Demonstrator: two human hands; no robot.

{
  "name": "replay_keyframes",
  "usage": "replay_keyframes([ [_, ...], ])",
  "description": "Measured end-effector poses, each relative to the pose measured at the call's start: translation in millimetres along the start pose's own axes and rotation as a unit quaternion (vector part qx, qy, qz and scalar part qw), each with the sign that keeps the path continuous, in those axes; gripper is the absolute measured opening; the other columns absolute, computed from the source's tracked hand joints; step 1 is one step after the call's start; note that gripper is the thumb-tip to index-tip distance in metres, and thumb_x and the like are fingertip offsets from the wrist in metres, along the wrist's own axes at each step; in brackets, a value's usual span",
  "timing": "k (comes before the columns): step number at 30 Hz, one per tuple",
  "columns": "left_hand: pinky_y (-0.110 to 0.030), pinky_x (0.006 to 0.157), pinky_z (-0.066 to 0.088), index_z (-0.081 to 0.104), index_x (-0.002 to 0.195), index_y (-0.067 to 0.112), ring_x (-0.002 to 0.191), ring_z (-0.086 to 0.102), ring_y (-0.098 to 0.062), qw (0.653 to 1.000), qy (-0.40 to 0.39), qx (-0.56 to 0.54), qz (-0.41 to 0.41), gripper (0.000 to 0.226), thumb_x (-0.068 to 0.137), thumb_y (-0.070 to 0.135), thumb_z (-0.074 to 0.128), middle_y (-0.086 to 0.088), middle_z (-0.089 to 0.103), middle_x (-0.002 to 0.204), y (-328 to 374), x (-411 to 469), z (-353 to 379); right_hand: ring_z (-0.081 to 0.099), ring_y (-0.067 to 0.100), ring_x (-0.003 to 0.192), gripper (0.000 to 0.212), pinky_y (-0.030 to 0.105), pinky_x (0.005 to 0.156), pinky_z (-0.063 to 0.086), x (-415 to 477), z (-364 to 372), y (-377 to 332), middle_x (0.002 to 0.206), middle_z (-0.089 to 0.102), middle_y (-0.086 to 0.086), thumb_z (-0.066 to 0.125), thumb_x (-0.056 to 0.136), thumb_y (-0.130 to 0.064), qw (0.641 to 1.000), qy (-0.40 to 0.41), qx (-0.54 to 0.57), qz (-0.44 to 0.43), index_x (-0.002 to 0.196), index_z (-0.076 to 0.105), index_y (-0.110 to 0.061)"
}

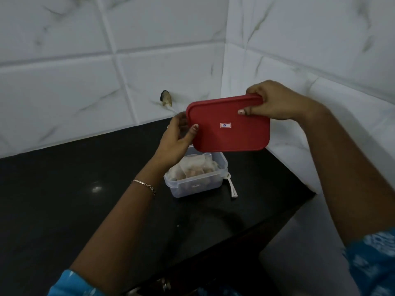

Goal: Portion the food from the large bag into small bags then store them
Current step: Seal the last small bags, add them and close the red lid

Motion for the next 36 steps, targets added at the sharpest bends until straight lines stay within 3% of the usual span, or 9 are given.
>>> replay_keyframes([
  [4, -0.049, 0.089, 0.054, 0.052, 0.121, 0.013, 0.100, 0.065, -0.028, 0.994, 0.099, -0.018, -0.041, 0.031, 0.092, 0.019, 0.063, -0.011, 0.064, 0.108, -17, -4, -20, 0.062, 0.010, 0.067, 0.030, 0.021, 0.060, 0.051, 19, 36, -5, 0.077, 0.065, 0.003, 0.081, 0.077, -0.029, 0.979, 0.064, 0.191, 0.022, 0.086, 0.065, -0.006],
  [7, -0.048, 0.083, 0.058, 0.054, 0.126, 0.007, 0.097, 0.067, -0.027, 0.987, 0.127, -0.034, -0.087, 0.042, 0.088, 0.015, 0.070, -0.012, 0.066, 0.106, -32, -12, -30, 0.064, 0.010, 0.067, 0.027, 0.022, 0.061, 0.053, 31, 78, 8, 0.079, 0.068, 0.004, 0.084, 0.073, -0.025, 0.888, 0.176, 0.412, 0.106, 0.080, 0.062, -0.011],
  [10, -0.048, 0.084, 0.057, 0.058, 0.125, 0.008, 0.098, 0.067, -0.025, 0.982, 0.140, -0.009, -0.125, 0.044, 0.084, 0.015, 0.073, -0.008, 0.067, 0.106, -49, -15, -34, 0.066, 0.014, 0.077, 0.022, 0.025, 0.066, 0.052, 38, 124, 24, 0.089, 0.070, 0.005, 0.078, 0.080, -0.023, 0.846, 0.167, 0.469, 0.193, 0.093, 0.066, -0.010],
  [14, -0.045, 0.084, 0.058, 0.064, 0.118, 0.011, 0.093, 0.067, -0.022, 0.974, 0.146, 0.032, -0.169, 0.034, 0.085, 0.016, 0.071, -0.001, 0.067, 0.096, -65, -20, -31, 0.061, 0.015, 0.094, 0.030, 0.026, 0.079, 0.047, 41, 170, 40, 0.108, 0.066, 0.005, 0.067, 0.091, -0.025, 0.876, 0.163, 0.388, 0.237, 0.116, 0.066, -0.008],
  [19, -0.042, 0.086, 0.057, 0.065, 0.119, 0.014, 0.091, 0.066, -0.018, 0.958, 0.150, 0.104, -0.220, 0.036, 0.084, 0.022, 0.066, 0.002, 0.067, 0.096, -76, -22, -33, 0.063, 0.020, 0.102, 0.030, 0.030, 0.089, 0.049, 45, 192, 37, 0.114, 0.068, 0.008, 0.061, 0.094, -0.028, 0.930, 0.161, 0.249, 0.217, 0.117, 0.068, -0.009],
  [23, -0.044, 0.083, 0.057, 0.061, 0.119, 0.012, 0.090, 0.067, -0.026, 0.951, 0.111, 0.147, -0.249, 0.040, 0.083, 0.027, 0.059, -0.008, 0.067, 0.106, -76, -19, -34, 0.064, 0.023, 0.101, 0.032, 0.026, 0.085, 0.045, 49, 194, 33, 0.113, 0.069, 0.010, 0.056, 0.096, -0.029, 0.961, 0.162, 0.134, 0.178, 0.116, 0.068, -0.008],
  [27, -0.031, 0.082, 0.042, 0.049, 0.124, 0.007, 0.105, 0.058, -0.032, 0.943, 0.075, 0.225, -0.233, 0.039, 0.093, 0.029, 0.047, -0.017, 0.056, 0.122, -76, -19, -26, 0.061, 0.025, 0.102, 0.034, 0.031, 0.084, 0.045, 46, 197, 35, 0.114, 0.062, 0.010, 0.052, 0.098, -0.033, 0.970, 0.157, 0.066, 0.173, 0.118, 0.067, -0.010],
  [29, -0.034, 0.081, 0.038, 0.045, 0.119, 0.004, 0.106, 0.055, -0.036, 0.939, 0.070, 0.252, -0.223, 0.033, 0.096, 0.028, 0.043, -0.020, 0.053, 0.122, -77, -22, -20, 0.060, 0.026, 0.103, 0.035, 0.033, 0.083, 0.044, 43, 198, 35, 0.115, 0.060, 0.010, 0.050, 0.099, -0.034, 0.971, 0.157, 0.046, 0.172, 0.120, 0.066, -0.011],
  [36, -0.047, 0.083, 0.045, 0.042, 0.116, -0.001, 0.099, 0.058, -0.046, 0.930, 0.093, 0.311, -0.173, 0.028, 0.101, 0.022, 0.035, -0.024, 0.052, 0.117, -78, -29, -5, 0.061, 0.026, 0.096, 0.032, 0.030, 0.073, 0.040, 41, 207, 38, 0.110, 0.064, 0.008, 0.041, 0.101, -0.033, 0.972, 0.154, 0.024, 0.177, 0.119, 0.062, -0.018],
])
Point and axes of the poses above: each hand's wrist, its own x-axis towards the middle knuckle, its own z-axis out of the palm, y = z × x, the point moved 1 cm from there along x, towards the middle knuckle
